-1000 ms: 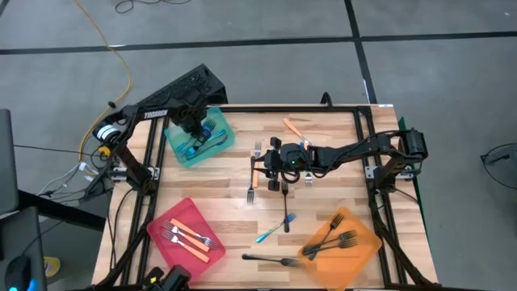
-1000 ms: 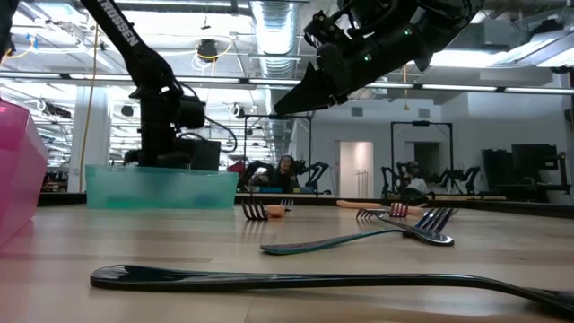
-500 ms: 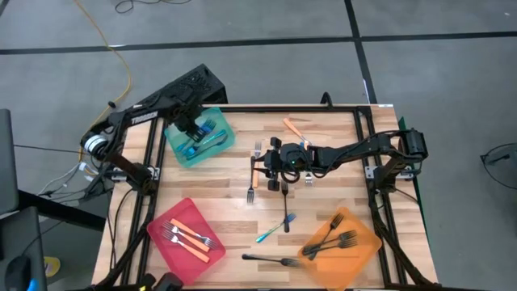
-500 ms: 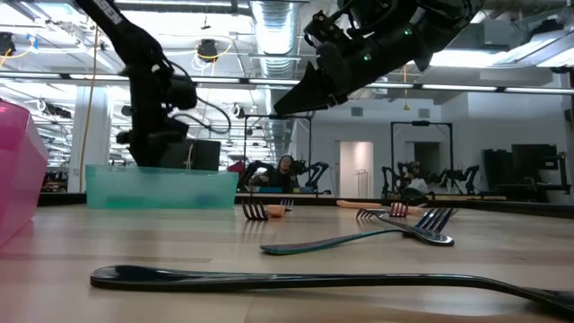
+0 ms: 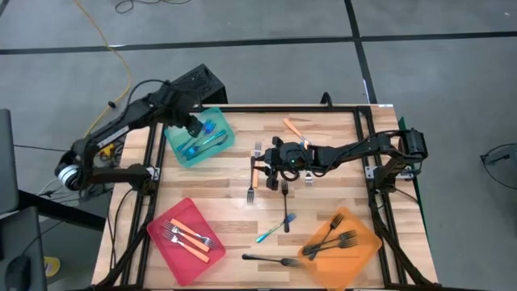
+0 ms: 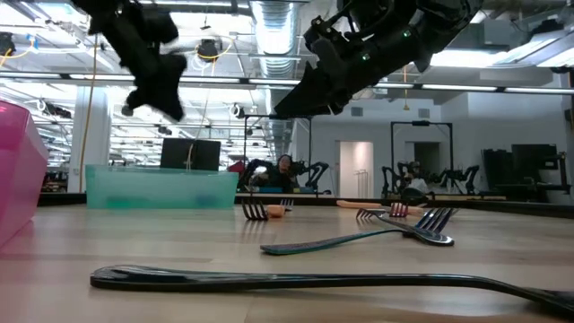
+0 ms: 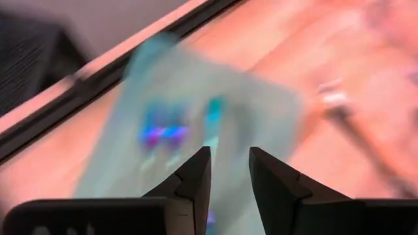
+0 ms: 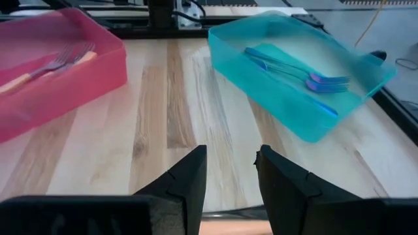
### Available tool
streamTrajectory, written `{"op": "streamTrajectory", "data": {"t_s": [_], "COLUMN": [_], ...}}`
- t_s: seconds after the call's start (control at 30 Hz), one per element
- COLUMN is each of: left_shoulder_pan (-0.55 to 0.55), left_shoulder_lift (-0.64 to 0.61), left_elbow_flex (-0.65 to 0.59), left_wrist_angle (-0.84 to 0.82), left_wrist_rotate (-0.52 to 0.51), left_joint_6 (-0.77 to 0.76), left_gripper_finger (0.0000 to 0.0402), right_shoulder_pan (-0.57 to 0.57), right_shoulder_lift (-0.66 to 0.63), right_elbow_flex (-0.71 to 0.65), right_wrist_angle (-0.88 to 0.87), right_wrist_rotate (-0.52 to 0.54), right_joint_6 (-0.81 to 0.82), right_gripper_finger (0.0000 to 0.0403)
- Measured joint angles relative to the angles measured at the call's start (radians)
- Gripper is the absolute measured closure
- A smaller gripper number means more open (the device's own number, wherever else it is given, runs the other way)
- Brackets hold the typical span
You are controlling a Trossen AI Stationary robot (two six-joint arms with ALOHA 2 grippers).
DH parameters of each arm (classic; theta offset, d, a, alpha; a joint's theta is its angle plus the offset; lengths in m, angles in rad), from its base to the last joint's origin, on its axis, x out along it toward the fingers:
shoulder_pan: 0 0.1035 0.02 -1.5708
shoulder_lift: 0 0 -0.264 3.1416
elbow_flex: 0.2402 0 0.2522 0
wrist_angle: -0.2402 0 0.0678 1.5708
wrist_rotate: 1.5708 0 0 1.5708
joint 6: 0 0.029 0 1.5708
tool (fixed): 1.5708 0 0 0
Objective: Sort silverware by color (type)
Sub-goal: Put the black fork into the orange bin
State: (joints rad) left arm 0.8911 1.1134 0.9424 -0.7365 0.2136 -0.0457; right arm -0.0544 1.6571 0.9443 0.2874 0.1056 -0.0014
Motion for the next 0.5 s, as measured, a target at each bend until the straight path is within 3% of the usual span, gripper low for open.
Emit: {"op": "streamTrajectory", "data": {"t_s": [0.1, 0.2, 0.37, 0.5], "left_shoulder_pan": [-0.058, -0.133, -0.268, -0.37], "left_shoulder_lift": [-0.063, -0.111, -0.149, -0.151], "left_elbow_flex": [0.0, 0.0, 0.001, 0.001], "left_wrist_angle": [0.084, 0.161, 0.229, 0.259], "left_wrist_rotate": [0.098, 0.143, 0.13, 0.105], "left_joint_6": [-0.025, -0.053, -0.064, -0.078], "left_gripper_finger": [0.0312, 0.0312, 0.0312, 0.0312], "right_shoulder_pan": [0.0, 0.0, 0.0, 0.014], "right_shoulder_lift": [-0.001, -0.001, -0.002, -0.003], "right_elbow_flex": [0.012, 0.075, 0.225, 0.28], "right_wrist_angle": [-0.031, -0.178, -0.566, -0.712], "right_wrist_rotate": [0.0, 0.0, 0.0, 0.0], "right_joint_6": [0.002, -0.006, -0.031, -0.03], "right_gripper_finger": [0.0248, 0.0248, 0.0248, 0.0248]}}
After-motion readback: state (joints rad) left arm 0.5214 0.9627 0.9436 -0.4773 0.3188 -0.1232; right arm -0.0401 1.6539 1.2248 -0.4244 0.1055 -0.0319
